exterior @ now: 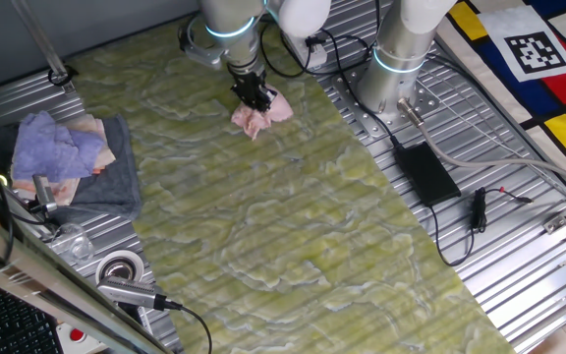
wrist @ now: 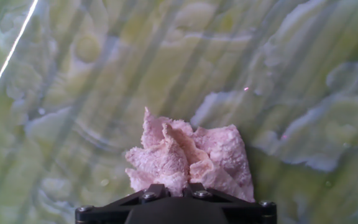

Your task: Clean the table with a cloth

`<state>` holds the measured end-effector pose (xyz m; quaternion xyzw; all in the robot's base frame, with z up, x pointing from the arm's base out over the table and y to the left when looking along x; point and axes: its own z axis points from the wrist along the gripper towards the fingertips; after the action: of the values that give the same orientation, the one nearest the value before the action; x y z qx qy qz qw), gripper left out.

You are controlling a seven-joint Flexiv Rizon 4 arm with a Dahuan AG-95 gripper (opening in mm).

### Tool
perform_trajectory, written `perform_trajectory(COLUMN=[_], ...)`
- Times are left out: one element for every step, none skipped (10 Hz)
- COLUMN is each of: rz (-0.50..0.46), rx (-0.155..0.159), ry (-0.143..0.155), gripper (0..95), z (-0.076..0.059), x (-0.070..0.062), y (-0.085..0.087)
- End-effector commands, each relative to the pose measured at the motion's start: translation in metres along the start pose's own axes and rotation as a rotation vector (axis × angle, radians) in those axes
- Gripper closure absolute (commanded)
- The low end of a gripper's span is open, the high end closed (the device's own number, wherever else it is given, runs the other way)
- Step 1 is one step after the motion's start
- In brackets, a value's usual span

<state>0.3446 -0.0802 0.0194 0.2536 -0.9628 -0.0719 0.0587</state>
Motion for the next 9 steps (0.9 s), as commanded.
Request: perform_trajectory(rz=[0.001, 0.001, -0.002, -0.002, 0.006, 0.016, 0.020, 0.018, 0.012], rx=[0.001, 0.005, 0.010, 0.012, 0.009, 0.008, 0.009, 0.011, 0.011], ry=[-0.002, -0.005, -0.006, -0.007, -0.011, -0.013, -0.015, -0.016, -0.017], gripper=[95.0, 95.0, 95.0, 95.0, 95.0, 95.0, 95.0, 95.0, 95.0], z=[0.002, 0.002, 0.003, 0.002, 0.002, 0.001, 0.001, -0.001, -0.002], x=[-0.004, -0.006, -0.010, -0.015, -0.020, -0.026, -0.031, -0.035, -0.039], y=[-0.001, 0.000, -0.001, -0.004, -0.007, -0.008, -0.009, -0.010, -0.013])
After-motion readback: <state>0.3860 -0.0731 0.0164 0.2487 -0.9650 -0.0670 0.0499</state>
